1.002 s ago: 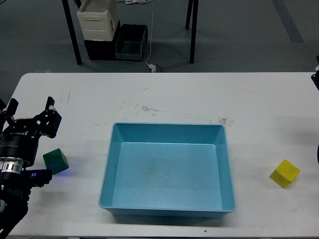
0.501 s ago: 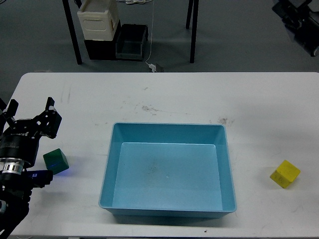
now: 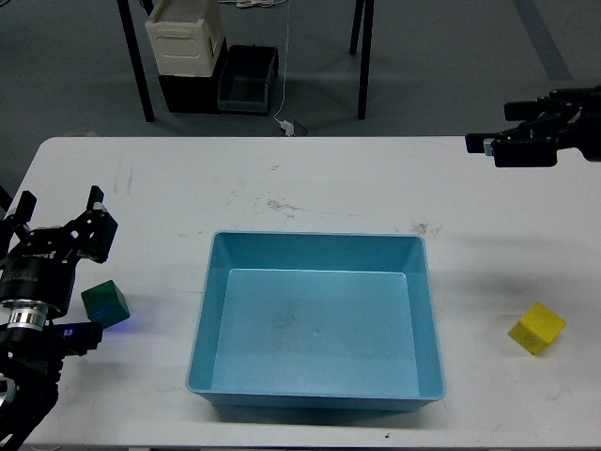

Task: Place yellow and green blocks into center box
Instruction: 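Lower the right gripper onto the yellow cube and close it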

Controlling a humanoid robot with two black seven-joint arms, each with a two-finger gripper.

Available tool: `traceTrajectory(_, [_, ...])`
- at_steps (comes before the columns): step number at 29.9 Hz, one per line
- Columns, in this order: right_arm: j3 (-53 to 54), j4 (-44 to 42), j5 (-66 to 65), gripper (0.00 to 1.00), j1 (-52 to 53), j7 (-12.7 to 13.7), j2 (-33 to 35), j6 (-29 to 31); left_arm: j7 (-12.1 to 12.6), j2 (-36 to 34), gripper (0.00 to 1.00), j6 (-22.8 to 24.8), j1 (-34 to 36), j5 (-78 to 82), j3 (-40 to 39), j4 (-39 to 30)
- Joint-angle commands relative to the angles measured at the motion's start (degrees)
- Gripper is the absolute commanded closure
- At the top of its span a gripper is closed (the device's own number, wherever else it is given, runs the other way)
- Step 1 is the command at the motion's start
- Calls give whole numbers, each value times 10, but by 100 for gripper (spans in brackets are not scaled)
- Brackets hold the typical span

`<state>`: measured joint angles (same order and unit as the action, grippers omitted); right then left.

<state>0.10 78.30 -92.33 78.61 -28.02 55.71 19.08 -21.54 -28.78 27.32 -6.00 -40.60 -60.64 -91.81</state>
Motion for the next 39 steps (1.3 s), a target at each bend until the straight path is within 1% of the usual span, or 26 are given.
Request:
traceTrajectory(1, [-39,30,-51,0,-6,0,40,16,0,0,0,0,0,0,1,4])
traceTrajectory(5, [-95,29,-99,0,-7,0,62,16,2,0,0,-1,0,0,2,7])
traceTrajectory(10, [-142,29,-110,0,-27,0,77,16,2,1,0,-1,0,0,2,7])
traceTrajectory(16, [-148,26,-123,0,-67,0,69,16,1,7,0,-1,1,0,2,10])
traceTrajectory(22, [-153,-1,-145,0,-91,0,15,17,2,9,0,-2,0,0,2,12])
traceTrajectory(27, [-154,-11,-184,0,-93,0,-10,18,1,9,0,-4,1,0,1,14])
traceTrajectory(33, [-162,-15,-185,0,-92,0,-40,58,1,12,0,-3,1,0,1,15])
traceTrajectory(39, [-171,-15,-186,0,-89,0,-61,68,1,20,0,-3,1,0,1,16])
